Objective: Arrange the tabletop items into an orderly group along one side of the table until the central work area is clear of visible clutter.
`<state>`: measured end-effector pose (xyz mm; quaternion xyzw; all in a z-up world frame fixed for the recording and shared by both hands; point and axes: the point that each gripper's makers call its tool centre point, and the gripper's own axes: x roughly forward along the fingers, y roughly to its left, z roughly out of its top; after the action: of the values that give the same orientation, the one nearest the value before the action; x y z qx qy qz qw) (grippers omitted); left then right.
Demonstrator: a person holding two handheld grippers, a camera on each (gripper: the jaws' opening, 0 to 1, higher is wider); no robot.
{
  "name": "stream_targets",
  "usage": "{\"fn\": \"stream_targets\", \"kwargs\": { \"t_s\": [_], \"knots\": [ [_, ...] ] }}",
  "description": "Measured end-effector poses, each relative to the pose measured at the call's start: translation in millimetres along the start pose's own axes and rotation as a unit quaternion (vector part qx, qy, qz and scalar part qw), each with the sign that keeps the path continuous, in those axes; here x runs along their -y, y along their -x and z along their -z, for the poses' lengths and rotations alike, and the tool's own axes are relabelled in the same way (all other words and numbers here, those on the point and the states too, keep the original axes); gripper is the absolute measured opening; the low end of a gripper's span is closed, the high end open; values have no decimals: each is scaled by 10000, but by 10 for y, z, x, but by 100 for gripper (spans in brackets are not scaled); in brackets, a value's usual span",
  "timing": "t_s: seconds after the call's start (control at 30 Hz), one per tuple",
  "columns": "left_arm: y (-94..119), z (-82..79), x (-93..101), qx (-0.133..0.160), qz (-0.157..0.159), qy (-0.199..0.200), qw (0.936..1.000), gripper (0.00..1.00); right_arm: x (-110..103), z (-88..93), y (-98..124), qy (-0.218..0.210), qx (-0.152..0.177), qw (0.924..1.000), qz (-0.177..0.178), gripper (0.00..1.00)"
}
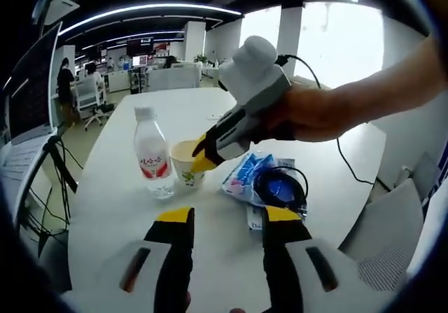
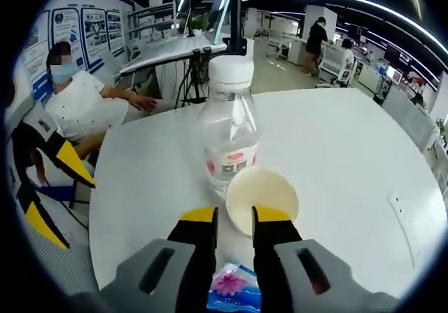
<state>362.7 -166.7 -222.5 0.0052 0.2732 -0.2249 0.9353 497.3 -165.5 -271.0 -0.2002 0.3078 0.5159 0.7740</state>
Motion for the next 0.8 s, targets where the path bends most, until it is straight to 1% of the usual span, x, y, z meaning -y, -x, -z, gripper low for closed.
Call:
{"fn": "stream_targets", "kwargs": {
  "t_s": [0.27, 0.37, 0.63, 0.8],
  "knots": [
    [58, 16, 109, 25, 41, 5, 10000, 37, 95, 6, 289, -200, 231, 9994, 176, 17],
    [74, 17, 140, 35, 51, -1, 10000, 37, 143, 49, 406, -290, 271, 9988, 276, 18],
    [84, 0, 238, 59, 99, -91, 9999, 37, 208, 266, 693, -589, 320, 9965, 503, 17],
    [76, -13, 281, 70, 129, -114, 9998, 37, 232, 445, 862, -746, 294, 9947, 646, 17]
  ]
}}
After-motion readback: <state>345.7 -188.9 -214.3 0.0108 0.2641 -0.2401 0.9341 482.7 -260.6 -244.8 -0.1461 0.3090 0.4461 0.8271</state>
